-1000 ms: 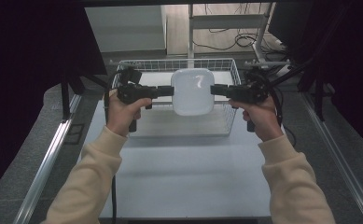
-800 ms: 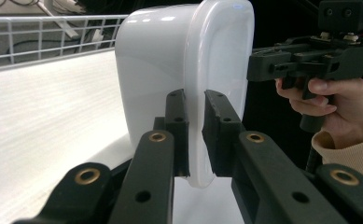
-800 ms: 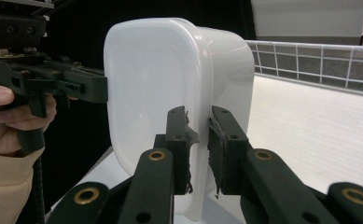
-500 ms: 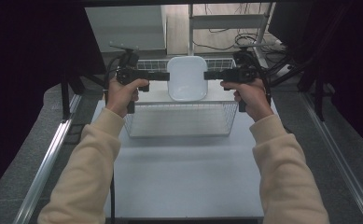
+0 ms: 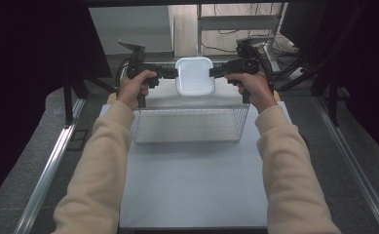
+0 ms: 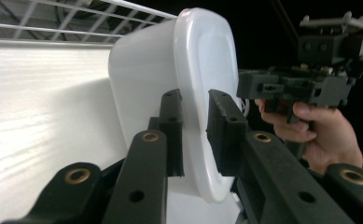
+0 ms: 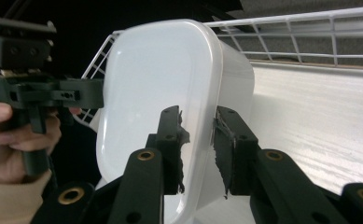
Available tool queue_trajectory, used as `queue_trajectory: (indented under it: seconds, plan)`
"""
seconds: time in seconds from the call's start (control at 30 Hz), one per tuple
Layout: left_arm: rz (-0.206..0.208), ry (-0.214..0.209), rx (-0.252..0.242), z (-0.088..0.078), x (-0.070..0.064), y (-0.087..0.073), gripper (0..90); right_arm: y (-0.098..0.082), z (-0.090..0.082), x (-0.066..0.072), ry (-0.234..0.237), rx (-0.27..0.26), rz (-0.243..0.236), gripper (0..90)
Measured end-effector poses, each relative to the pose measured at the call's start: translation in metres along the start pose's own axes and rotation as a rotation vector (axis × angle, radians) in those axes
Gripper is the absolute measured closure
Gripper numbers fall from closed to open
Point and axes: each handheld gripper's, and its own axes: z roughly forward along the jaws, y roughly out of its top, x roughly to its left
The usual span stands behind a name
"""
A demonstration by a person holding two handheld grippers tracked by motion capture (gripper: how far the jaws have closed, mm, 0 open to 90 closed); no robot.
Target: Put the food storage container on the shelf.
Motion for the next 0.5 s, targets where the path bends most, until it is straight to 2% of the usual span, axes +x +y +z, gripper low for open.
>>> queue_trajectory:
  seconds: [0.03,0.1,0.13,0.23,0.27,0.33,0.4,0.43,0.47,0.5]
  plan:
    - [-0.045,-0.015,-0.013,0.002,0.006,0.002,76.5,0.001,0.002,-0.002,0.001,0.001,0.014,70.8]
    - [-0.093,-0.036,-0.027,0.005,0.015,0.003,75.8,0.005,0.007,-0.008,0.008,0.003,0.088,69.5]
    - [-0.102,-0.034,-0.032,0.006,0.017,0.003,75.8,0.005,0.008,-0.009,0.009,0.003,0.104,69.1]
    - [-0.102,-0.021,-0.024,0.008,0.02,0.003,74.6,0.005,0.012,-0.013,-0.004,0.009,0.134,67.4]
    - [-0.105,-0.029,-0.028,0.009,0.022,0.003,74.6,0.005,0.012,-0.013,-0.004,0.009,0.134,67.4]
    - [-0.11,-0.035,-0.034,0.01,0.024,0.002,72.8,0.004,0.014,-0.017,0.015,-0.005,0.162,67.2]
    - [-0.106,-0.026,-0.033,0.011,0.022,0.002,70.9,0.004,0.014,-0.016,0.013,-0.008,0.16,67.0]
    - [-0.087,-0.011,-0.034,0.013,0.018,0.001,63.4,0.002,0.015,-0.014,0.007,-0.013,0.145,60.0]
    - [-0.087,-0.011,-0.034,0.013,0.018,0.001,58.6,0.002,0.015,-0.014,0.007,-0.013,0.145,60.0]
    - [-0.067,-0.01,-0.039,0.013,0.016,0.001,51.8,0.0,0.013,-0.007,0.012,-0.053,0.134,45.9]
